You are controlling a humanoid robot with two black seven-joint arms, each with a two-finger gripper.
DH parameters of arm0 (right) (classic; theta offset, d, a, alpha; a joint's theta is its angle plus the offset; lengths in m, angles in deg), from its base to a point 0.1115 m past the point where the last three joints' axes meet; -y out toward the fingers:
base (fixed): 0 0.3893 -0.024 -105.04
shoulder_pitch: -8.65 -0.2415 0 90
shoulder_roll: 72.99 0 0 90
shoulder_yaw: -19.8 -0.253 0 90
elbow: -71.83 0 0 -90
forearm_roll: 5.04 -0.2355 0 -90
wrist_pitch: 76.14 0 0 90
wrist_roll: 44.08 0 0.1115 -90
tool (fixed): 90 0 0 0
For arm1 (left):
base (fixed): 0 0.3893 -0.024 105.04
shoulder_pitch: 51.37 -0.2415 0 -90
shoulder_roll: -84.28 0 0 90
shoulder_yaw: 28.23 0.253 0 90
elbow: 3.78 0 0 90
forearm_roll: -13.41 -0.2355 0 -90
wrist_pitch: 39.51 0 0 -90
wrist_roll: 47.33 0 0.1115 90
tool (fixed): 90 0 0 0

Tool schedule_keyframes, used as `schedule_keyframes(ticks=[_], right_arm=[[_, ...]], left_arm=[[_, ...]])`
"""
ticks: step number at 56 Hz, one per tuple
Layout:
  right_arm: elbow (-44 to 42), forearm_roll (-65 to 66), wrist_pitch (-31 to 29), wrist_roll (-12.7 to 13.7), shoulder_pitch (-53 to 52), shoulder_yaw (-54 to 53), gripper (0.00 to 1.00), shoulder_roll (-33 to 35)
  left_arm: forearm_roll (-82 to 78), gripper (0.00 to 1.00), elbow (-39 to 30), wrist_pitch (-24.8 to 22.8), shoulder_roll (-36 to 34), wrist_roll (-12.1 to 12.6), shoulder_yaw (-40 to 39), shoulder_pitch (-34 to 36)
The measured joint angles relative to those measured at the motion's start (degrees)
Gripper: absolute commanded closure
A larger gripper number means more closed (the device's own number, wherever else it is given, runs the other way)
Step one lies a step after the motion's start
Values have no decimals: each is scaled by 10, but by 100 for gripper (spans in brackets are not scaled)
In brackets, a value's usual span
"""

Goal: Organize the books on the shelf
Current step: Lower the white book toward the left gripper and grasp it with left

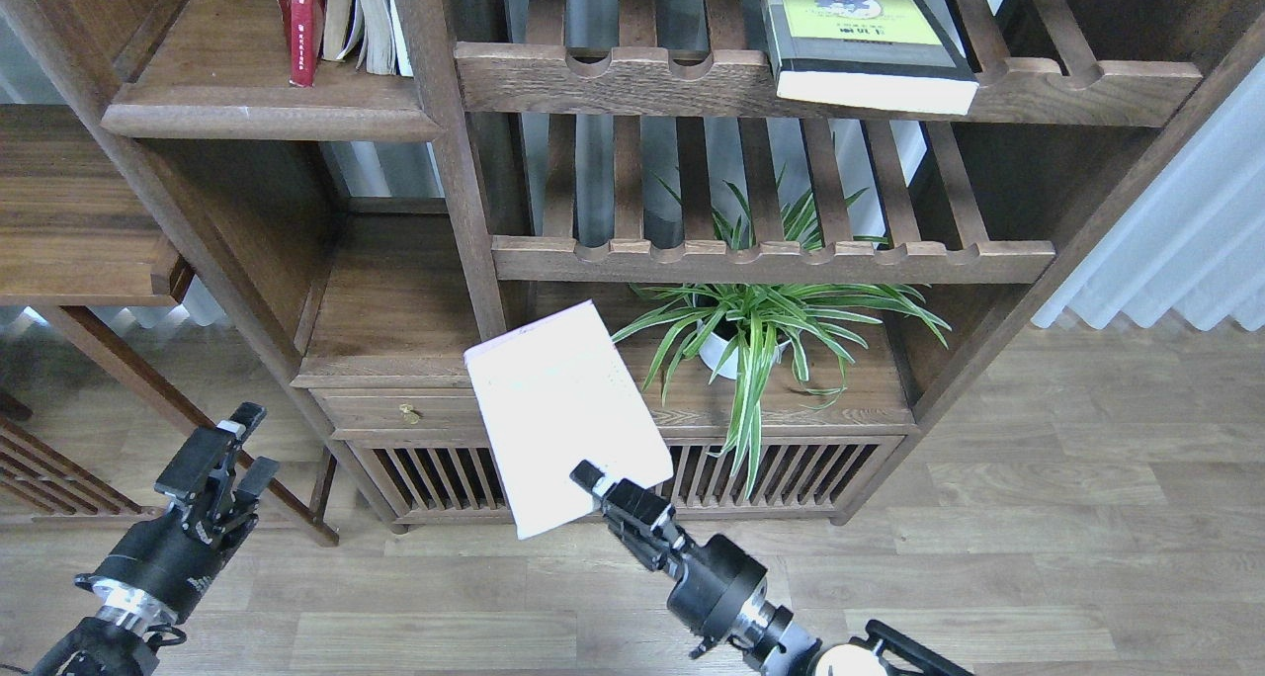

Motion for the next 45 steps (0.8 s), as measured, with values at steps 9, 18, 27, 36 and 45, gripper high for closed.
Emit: schedule_keyframes(ticks=[9,18,27,36,45], right_arm=[[0,6,0,3,6,13,98,-6],[1,28,0,4,13,29,98,-6],[1,45,0,4,27,31,98,-6],[1,55,0,4,32,43,98,-6],[1,57,0,3,35,47,98,-6]], left_arm=[[4,3,0,0,-7,-4,59,5],[5,8,-1,0,-5,-17,91,20],[4,12,-1,0,1,-20,125,36],[4,33,-1,0,12,-20,170,46],[4,50,3,0,27,-20,184,46]])
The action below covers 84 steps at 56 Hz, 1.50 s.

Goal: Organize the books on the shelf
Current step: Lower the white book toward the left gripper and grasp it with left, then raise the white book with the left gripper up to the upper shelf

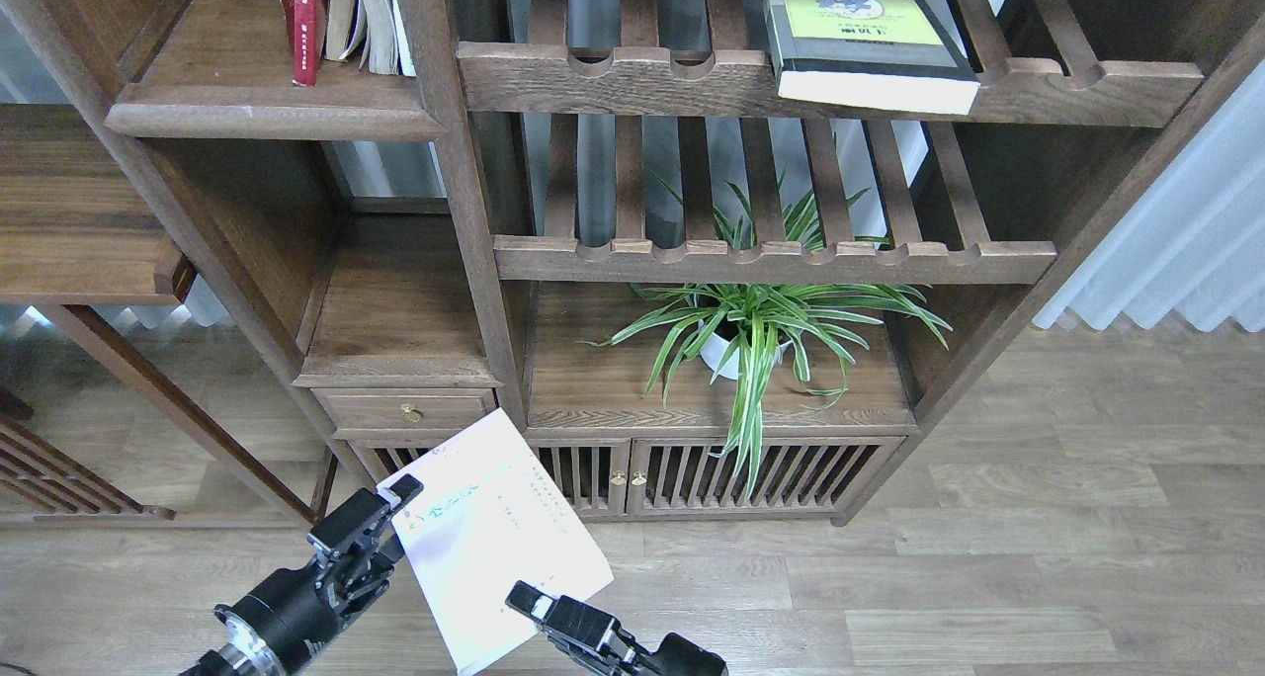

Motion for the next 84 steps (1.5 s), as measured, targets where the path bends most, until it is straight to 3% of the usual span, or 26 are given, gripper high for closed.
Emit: schedule_keyframes(ticks=[3,7,9,18,20,22,25,29,37,45,57,75,84], right_arm=[[0,0,0,0,1,0,98,0],[0,0,0,0,2,0,98,0],[0,0,0,0,2,0,98,0],[0,1,0,0,4,-1,92,0],[0,1,0,-1,4,-3,84,0],[-4,2,0,-1,4,-6,66,0],[-11,3,0,-1,4,-11,53,0],[-18,9,0,-3,4,-22,23,0],[-25,33,0,-4,7,-41,2,0],[-35,39,0,-5,9,-54,2,0],[-76,38,0,-8,8,-115,1,0],[-83,30,0,-10,8,-128,1,0],[-88,30,0,-11,7,-128,1,0]], left_arm=[[0,59,1,0,3,0,1,1],[0,81,2,0,4,1,1,3],[0,88,3,0,5,1,1,3],[0,93,13,0,5,1,3,11],[0,94,15,0,5,1,3,13],[0,94,16,0,4,1,4,14],[0,94,17,0,2,1,4,16],[0,95,17,0,-6,1,4,18],[0,95,18,0,-21,1,0,22],[-2,95,13,0,-56,4,-20,28],[-28,95,15,0,-178,9,-83,25],[-41,95,-67,0,-421,1,-238,29],[-40,94,-86,0,-468,1,-317,51]])
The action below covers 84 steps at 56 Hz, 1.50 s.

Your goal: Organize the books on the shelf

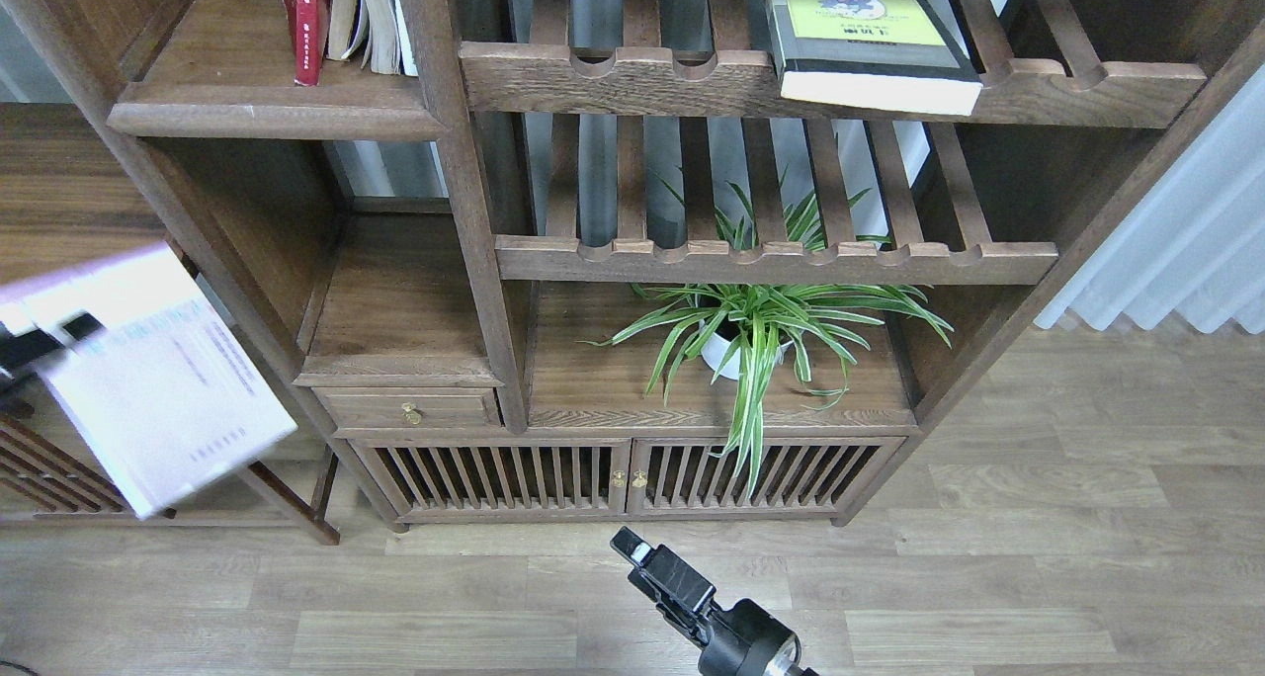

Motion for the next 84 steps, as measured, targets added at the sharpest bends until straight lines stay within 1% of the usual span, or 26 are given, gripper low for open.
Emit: schedule_keyframes(ticks=[5,7,8,13,17,20,25,26,33,40,46,51,59,62,63,71,84], right_arm=[[-1,0,0,0,0,0,1,0],[-2,0,0,0,0,0,1,0],[-2,0,0,0,0,0,1,0],[-2,0,0,0,-1,0,1,0],[-2,1,0,1,-2,0,1,0],[-2,1,0,1,-3,0,1,0],[-1,2,0,1,-6,1,1,0],[-1,3,0,1,-6,1,1,0],[-1,4,0,1,-8,1,1,0],[-1,4,0,1,-8,2,1,0],[-1,5,0,1,-8,2,1,0],[-1,5,0,1,-8,2,1,0],[-1,5,0,1,-7,1,1,0],[-1,5,0,1,-6,1,1,0],[-1,5,0,1,-6,1,1,0],[0,4,0,1,-6,1,1,0],[-1,4,0,1,-6,1,1,0]], left_arm=[[0,94,-1,0,-13,0,-20,30],[2,94,0,0,-20,0,-21,43],[5,93,7,0,-30,0,-21,63],[7,93,18,0,-40,3,-14,94],[1,93,36,0,-53,11,-1,149],[-11,93,55,0,-59,21,17,194],[-36,93,91,0,-61,36,62,284],[-42,93,101,0,-60,37,79,311],[-58,92,137,0,-54,41,172,440],[-68,92,166,0,-20,42,274,558],[-90,92,172,0,19,42,335,631],[-109,92,172,0,48,42,355,664],[-121,92,175,0,89,43,361,684],[-125,92,180,0,103,46,362,690],[-133,92,189,0,119,53,362,700],[-166,92,224,0,140,65,363,717],[-214,93,262,0,156,69,356,721]])
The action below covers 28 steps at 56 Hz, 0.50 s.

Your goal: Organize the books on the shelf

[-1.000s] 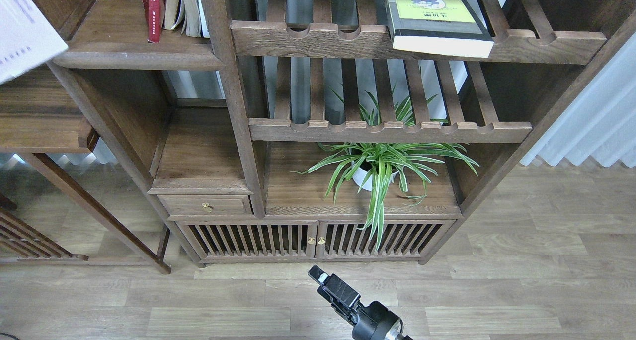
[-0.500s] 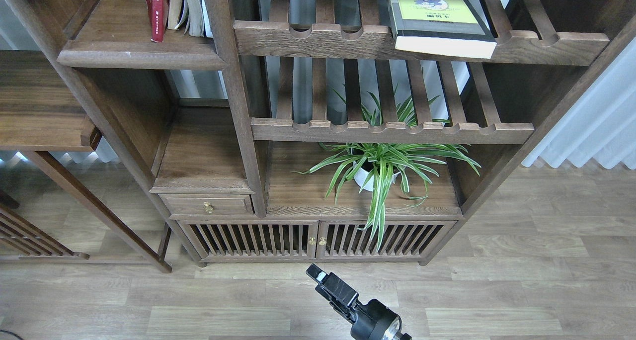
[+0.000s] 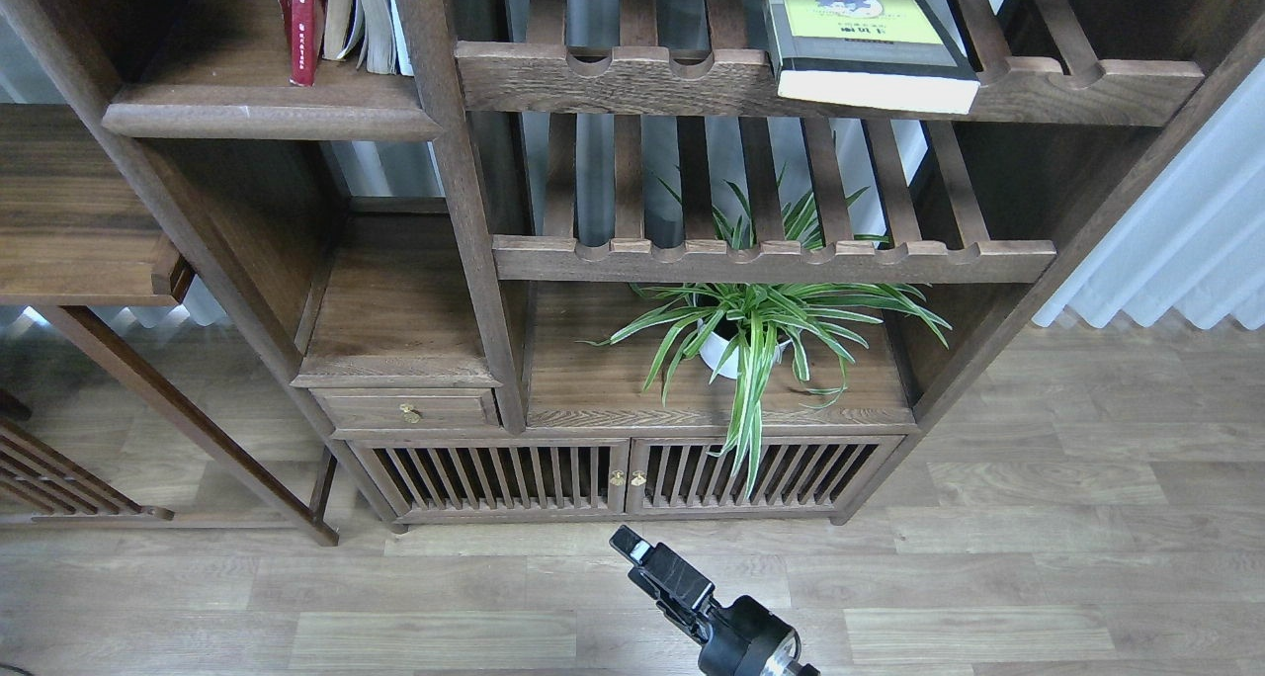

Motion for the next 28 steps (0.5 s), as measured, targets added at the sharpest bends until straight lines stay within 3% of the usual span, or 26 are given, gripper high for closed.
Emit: schedule_keyframes(ticks=[28], right_arm=[[-4,0,0,0,-1,0,1,0]], left_arm=[[-202,93,132,0,148,2,-70,35]])
